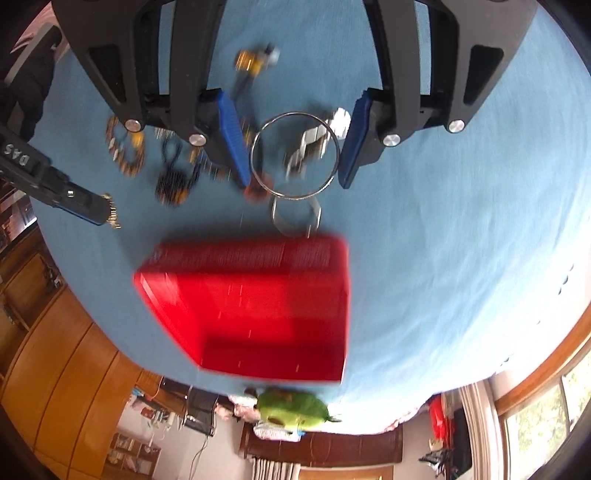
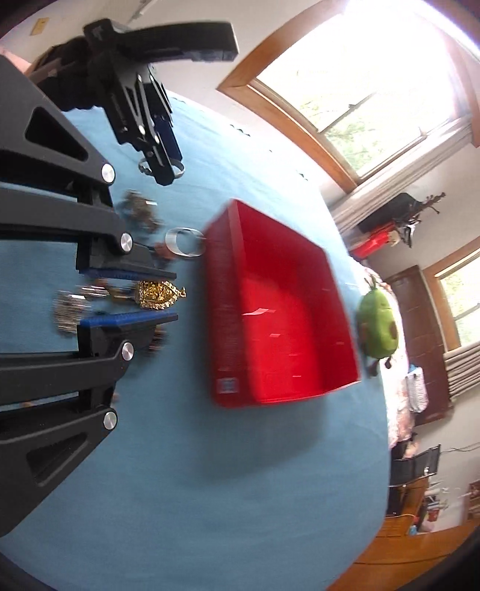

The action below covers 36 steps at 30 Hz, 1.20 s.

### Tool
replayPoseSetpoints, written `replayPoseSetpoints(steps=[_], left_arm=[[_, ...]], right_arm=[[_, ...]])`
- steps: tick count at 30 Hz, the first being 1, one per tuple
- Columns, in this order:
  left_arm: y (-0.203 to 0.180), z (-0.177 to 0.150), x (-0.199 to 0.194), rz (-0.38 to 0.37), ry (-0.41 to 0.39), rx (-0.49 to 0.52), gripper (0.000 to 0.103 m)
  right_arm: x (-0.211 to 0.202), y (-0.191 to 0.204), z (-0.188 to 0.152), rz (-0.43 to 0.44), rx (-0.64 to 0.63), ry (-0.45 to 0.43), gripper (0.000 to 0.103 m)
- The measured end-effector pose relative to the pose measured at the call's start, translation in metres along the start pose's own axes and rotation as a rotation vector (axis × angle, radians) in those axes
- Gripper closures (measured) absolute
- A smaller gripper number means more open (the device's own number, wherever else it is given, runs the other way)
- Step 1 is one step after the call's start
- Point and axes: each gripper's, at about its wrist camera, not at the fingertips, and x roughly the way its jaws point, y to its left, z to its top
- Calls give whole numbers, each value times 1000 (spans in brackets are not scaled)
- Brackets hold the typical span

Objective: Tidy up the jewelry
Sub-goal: 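Carry the bangle and pendant into the red tin and open both grippers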

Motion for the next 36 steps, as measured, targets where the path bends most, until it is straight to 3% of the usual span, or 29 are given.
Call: replayPoseSetpoints(steps=[7,14,17,20,27,36], left_arm=[[-13,77,37,-67,-54,-11,55],[-13,106,99,-114,-2,-12,54],[-10,110,110,-109,31,-23,54],[-7,109,110,-100,30,-35,46],[-8,98,76,-108,-13,-18,41],[13,49,33,-26,5,23,33]], right_arm=[[55,-7,62,-15,9,-3,88],[100,-20,69,-43,-10,73,86],[103,-21,69,-59,-22,72,83],[100,-19,67,-59,-22,69,82],[81,-8,67,-28,-37,42,82],[51,3,63,-24,-37,13,74]])
